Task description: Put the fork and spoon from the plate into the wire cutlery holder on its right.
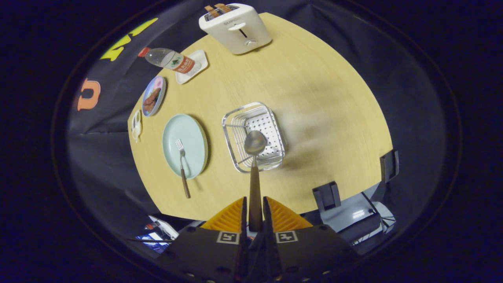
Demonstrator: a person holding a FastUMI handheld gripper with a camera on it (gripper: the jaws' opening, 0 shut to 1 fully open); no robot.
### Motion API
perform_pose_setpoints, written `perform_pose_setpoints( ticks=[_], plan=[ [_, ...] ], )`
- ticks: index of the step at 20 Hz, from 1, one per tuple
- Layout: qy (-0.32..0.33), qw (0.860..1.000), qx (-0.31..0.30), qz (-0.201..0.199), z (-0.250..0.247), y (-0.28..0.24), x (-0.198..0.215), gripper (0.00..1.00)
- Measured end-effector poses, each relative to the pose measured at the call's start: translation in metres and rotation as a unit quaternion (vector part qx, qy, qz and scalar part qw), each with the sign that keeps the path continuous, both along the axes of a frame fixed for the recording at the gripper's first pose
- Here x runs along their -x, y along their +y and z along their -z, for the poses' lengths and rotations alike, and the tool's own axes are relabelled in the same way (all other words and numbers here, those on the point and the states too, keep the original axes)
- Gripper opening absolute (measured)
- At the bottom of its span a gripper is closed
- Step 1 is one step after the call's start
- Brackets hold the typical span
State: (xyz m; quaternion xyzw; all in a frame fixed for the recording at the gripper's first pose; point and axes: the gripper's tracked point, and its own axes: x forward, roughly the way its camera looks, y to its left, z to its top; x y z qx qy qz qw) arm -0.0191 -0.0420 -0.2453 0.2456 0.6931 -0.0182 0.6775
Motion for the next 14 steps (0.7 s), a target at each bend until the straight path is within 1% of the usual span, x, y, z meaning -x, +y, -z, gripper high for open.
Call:
perform_pose_setpoints(
  ticks=[2, 4, 6, 8, 11, 12, 13, 14],
  plan=[
    [-0.022, 1.0, 0.002, -0.006, -0.005, 0.0, -0.006, 0.35],
    [-0.069, 0.997, 0.029, -0.038, -0.01, -0.001, -0.015, 0.72],
    [-0.124, 0.988, 0.066, -0.059, -0.026, -0.003, -0.03, 0.92],
    [-0.184, 0.975, 0.1, -0.075, -0.043, 0.003, -0.047, 0.97],
    [-0.255, 0.953, 0.13, -0.102, -0.065, 0.034, -0.061, 0.97],
    [-0.267, 0.948, 0.13, -0.113, -0.066, 0.053, -0.062, 0.97],
    [-0.271, 0.946, 0.123, -0.125, -0.064, 0.074, -0.059, 0.97],
    [-0.265, 0.948, 0.114, -0.133, -0.059, 0.096, -0.055, 0.97]
  ],
)
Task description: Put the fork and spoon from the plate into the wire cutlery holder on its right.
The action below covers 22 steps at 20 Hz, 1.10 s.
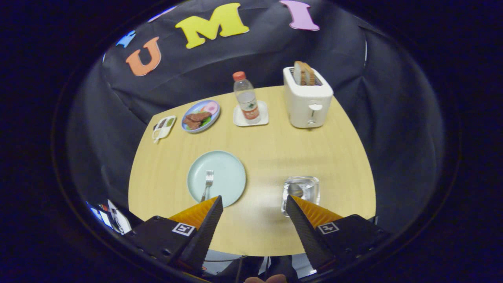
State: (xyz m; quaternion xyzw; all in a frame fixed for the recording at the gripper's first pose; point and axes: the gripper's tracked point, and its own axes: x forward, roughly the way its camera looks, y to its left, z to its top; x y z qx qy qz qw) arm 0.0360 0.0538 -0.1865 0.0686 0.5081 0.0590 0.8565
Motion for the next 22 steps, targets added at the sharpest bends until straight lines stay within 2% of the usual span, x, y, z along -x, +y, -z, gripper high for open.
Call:
perform_pose_setpoints(
  ticks=[3, 7, 14, 17, 18, 21, 22],
  plan=[
    [0.044, 0.999, -0.019, -0.018, 0.03, 0.058, 0.018, 0.97],
    [0.085, 0.996, -0.008, -0.034, 0.076, 0.111, 0.035, 0.97],
    [0.133, 0.99, 0.02, -0.033, 0.143, 0.155, 0.042, 0.97],
    [0.151, 0.988, 0.033, -0.028, 0.168, 0.162, 0.042, 0.92],
    [0.158, 0.987, 0.034, -0.024, 0.172, 0.164, 0.042, 0.81],
    [0.167, 0.985, 0.037, -0.018, 0.183, 0.168, 0.039, 0.61],
    [0.17, 0.985, 0.038, -0.015, 0.183, 0.167, 0.038, 0.5]
  ],
)
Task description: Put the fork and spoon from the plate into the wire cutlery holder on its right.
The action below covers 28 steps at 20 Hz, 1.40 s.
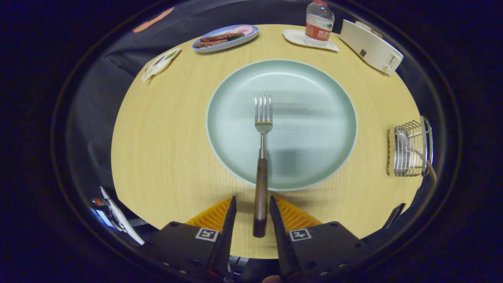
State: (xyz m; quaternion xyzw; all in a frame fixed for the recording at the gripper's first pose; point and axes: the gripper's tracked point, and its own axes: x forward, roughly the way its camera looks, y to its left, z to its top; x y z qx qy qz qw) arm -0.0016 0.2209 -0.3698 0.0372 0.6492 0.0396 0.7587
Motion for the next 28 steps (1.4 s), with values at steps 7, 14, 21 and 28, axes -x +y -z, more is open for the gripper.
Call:
perform_pose_setpoints(
  ticks=[7, 14, 21, 28],
  plan=[
    [0.015, 1.0, 0.005, 0.011, -0.005, -0.012, 0.0, 0.08],
    [0.006, 0.999, -0.042, -0.01, -0.09, -0.044, 0.014, 0.01],
    [-0.015, 1.0, -0.013, 0.019, -0.178, -0.171, 0.004, 0.0],
    [0.057, 0.997, 0.006, 0.05, -0.173, -0.258, 0.021, 0.01]
  ],
)
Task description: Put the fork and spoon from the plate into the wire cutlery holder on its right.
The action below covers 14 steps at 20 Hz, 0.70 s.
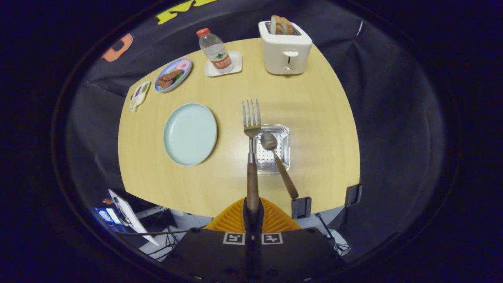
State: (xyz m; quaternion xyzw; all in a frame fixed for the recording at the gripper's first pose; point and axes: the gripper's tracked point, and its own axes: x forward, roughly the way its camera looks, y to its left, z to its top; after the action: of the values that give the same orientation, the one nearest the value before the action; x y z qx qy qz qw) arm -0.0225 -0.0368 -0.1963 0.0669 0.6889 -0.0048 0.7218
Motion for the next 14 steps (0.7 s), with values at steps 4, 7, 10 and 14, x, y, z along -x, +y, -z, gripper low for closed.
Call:
perform_pose_setpoints(
  ticks=[4, 7, 10, 14],
  plan=[
    [0.047, 0.999, -0.016, 0.017, 0.014, -0.007, 0.014, 0.01],
    [0.081, 0.996, -0.016, 0.033, 0.021, -0.009, 0.019, 0.01],
    [0.1, 0.994, -0.014, 0.045, 0.026, -0.01, 0.014, 0.04],
    [0.108, 0.992, -0.021, 0.054, 0.029, -0.008, 0.005, 0.1]
  ],
)
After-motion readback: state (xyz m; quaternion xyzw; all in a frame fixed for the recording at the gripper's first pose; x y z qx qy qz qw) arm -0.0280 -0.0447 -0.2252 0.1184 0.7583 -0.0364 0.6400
